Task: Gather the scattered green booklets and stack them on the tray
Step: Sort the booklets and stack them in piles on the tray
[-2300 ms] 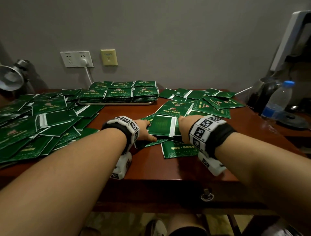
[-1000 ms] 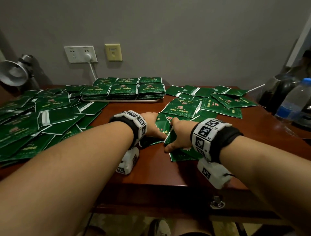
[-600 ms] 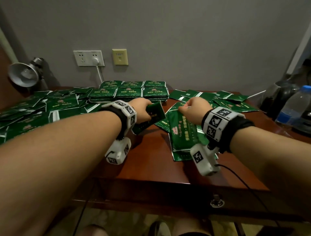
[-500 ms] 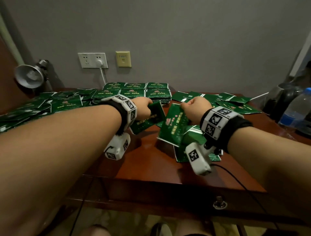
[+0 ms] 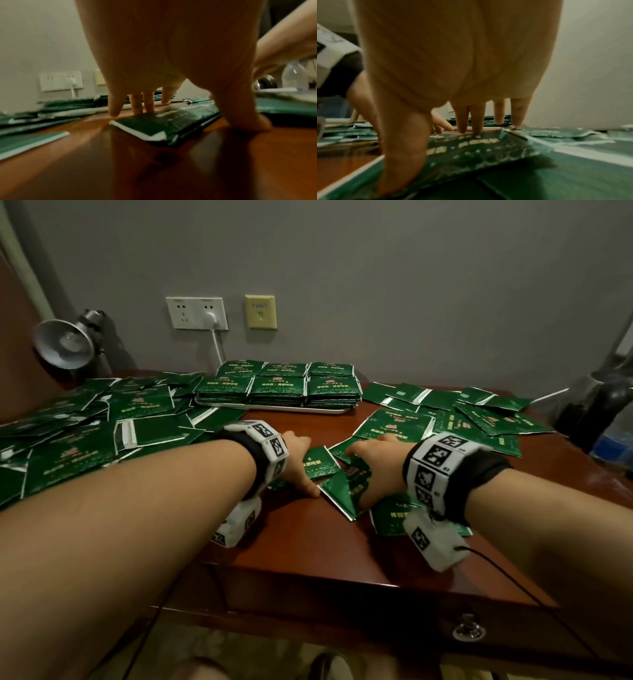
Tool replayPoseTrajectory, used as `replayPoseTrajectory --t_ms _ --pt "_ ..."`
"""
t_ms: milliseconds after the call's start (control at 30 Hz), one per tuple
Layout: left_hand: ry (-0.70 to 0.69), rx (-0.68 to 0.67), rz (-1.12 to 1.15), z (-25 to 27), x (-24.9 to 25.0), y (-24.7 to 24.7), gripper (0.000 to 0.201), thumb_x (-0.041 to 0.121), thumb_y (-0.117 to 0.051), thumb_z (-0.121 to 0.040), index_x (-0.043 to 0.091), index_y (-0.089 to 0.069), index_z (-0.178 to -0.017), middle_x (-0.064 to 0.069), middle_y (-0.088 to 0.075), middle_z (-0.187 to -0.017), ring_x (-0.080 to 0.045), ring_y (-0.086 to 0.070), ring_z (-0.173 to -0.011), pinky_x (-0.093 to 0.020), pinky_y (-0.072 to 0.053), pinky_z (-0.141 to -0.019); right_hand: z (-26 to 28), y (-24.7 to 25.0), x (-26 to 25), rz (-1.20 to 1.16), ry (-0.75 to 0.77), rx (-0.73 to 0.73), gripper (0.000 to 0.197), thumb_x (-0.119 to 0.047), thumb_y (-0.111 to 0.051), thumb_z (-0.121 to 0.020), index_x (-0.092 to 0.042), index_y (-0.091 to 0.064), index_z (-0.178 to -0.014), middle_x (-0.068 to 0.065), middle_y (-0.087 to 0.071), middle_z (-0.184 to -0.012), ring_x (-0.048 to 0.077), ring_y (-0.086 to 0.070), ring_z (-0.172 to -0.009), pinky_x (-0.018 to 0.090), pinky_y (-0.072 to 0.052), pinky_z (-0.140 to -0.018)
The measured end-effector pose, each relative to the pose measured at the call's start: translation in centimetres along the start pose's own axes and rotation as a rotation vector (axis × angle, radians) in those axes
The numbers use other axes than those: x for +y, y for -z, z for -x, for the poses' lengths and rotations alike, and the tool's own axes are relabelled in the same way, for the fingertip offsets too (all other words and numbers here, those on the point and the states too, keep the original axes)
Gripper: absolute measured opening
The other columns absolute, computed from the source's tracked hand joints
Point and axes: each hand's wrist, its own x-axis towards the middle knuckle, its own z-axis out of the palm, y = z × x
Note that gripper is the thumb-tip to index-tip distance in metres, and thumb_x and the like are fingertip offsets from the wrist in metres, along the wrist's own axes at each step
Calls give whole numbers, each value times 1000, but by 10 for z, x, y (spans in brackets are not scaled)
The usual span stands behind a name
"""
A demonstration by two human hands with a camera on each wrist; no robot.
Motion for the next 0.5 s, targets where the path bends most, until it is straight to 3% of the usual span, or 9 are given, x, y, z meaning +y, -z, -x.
replayPoseTrajectory --t_ms 100,200,367,500 --pt "-2 36 -6 -2 -2 -3 99 64 -75 -66 18 -35 -144 -11 -41 -138 -30 -45 -125 -42 -42 -102 -11 2 -4 95 51 -19 83 -62 -73 -69 -31 -40 -139 -2 -51 -126 22 -37 -122 36 -42 -90" --pt "-8 41 22 -1 -5 -3 86 62 -75 -69 19 -44 -137 -9 -49 -130 -27 -50 -116 -36 -44 -92 -17 -2 -7 157 63 7 80 -71 -66 -70 -24 -46 -132 2 -51 -122 22 -41 -116 32 -36 -81" --pt "-6 80 181 1 -13 -7 70 45 -78 -73 18 -44 -128 -6 -46 -119 -20 -50 -96 -32 -45 -80 -21 -8 -11 -45 52 118 73 -67 -65 -74 -19 -40 -123 2 -59 -113 20 -56 -97 35 -50 -83" --pt "-12 71 278 3 -20 -12 76 36 -78 -70 12 -31 -126 -8 -61 -102 -25 -64 -89 -44 -58 -78 -16 -5 -16 3 49 35 102 -80 -71 -52 -19 -38 -127 0 -58 -113 19 -58 -97 33 -50 -84"
